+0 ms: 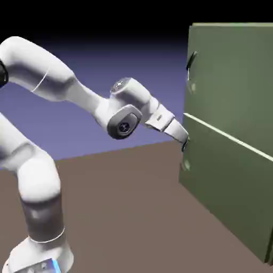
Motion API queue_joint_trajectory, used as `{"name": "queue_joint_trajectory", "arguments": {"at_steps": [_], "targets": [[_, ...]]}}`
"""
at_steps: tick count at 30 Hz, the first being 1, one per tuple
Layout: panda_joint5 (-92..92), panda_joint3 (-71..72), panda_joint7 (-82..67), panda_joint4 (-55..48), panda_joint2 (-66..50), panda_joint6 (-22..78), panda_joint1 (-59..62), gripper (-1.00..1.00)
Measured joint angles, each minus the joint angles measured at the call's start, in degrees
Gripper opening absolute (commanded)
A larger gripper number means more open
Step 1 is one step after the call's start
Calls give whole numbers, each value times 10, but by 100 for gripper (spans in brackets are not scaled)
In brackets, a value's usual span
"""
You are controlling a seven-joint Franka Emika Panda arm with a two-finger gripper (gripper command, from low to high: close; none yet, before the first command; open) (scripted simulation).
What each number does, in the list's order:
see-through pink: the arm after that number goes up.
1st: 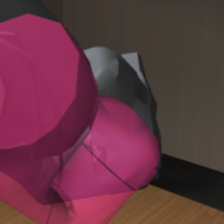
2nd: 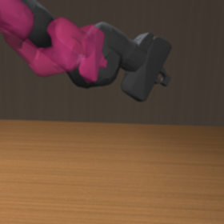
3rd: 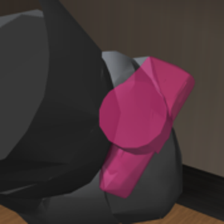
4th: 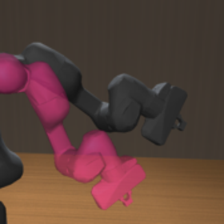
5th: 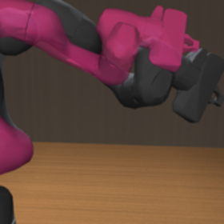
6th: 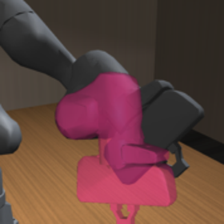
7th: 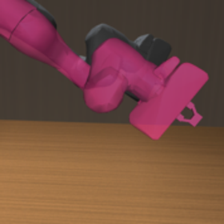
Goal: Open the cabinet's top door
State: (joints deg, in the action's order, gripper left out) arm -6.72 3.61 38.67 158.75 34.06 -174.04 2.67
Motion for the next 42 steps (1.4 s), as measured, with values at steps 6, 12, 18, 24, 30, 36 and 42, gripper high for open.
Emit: {"name": "queue_joint_trajectory", "arguments": {"at_steps": [6, 12, 18, 24, 30, 36, 42], "targets": [[-150, 80, -84, -50, 31, -1, 75, 0], [-299, 161, -169, -100, 62, -1, 149, 0], [-449, 241, -253, -150, 94, -2, 224, 0], [-598, 321, -337, -200, 125, -3, 299, 0], [-748, 401, -421, -250, 156, -4, 373, 0], [-897, 482, -506, -301, 187, -4, 448, 0], [-1047, 562, -590, -351, 219, -5, 523, 0]]}}
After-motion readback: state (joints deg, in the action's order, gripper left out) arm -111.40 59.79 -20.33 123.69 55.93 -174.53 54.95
